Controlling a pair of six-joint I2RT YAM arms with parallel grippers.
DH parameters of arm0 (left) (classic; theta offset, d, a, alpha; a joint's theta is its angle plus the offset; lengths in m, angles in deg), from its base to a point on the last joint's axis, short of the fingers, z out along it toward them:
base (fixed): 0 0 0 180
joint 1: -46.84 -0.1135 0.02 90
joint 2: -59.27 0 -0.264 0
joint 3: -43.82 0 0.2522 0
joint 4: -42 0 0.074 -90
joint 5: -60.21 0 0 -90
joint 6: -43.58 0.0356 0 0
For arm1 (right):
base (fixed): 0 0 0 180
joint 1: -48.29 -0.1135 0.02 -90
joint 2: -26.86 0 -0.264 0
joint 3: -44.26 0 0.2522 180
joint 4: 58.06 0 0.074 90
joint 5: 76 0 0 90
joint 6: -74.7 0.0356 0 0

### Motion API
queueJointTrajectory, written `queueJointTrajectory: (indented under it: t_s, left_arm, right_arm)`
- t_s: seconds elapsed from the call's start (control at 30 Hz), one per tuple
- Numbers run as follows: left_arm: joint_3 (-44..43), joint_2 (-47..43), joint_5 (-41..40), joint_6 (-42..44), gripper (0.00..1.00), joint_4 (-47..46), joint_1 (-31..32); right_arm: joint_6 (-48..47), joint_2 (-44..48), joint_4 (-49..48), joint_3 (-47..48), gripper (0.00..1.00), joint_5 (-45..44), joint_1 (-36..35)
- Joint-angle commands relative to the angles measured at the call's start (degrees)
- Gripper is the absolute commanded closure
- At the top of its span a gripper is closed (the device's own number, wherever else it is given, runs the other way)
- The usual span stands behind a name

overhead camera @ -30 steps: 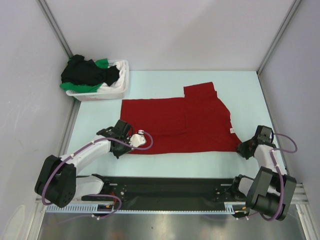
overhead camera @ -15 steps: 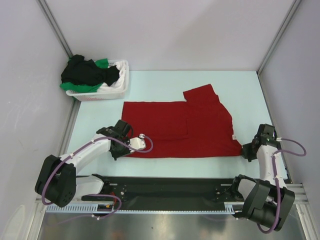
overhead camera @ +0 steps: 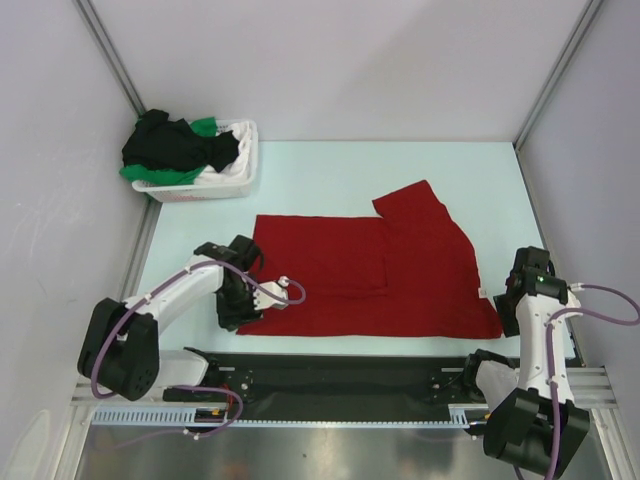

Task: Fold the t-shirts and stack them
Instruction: Fold the tshirt

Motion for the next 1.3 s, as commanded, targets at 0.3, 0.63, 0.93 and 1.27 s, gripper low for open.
queueJointTrajectory:
  t_s: [0.3, 0.63, 0.93, 1.27]
  left_arm:
    - [-24.5, 8.3, 0.2, -17.8, 0.38, -13.9, -11.7]
    - [-33.5, 23.8, -0.5, -35.3, 0.37, -30.3, -12.1]
    - [-41.1, 36.5, -0.4, -40.6, 0.37, -32.4, -12.1]
    - [-44.6, 42.8, 3.3, -43.0, 0.36, -33.2, -13.6]
  right_arm:
    - [-23.2, 2.3, -35.0, 7.1, 0.41, 18.6, -2.0]
    - [-42.0, -43.3, -43.5, 36.6, 0.4, 36.8, -7.4]
    - [-51.5, -75.4, -34.5, 70.7, 0.37, 31.2, -16.1]
    - [-54.2, -95.3, -22.7, 93.7, 0.36, 27.3, -19.0]
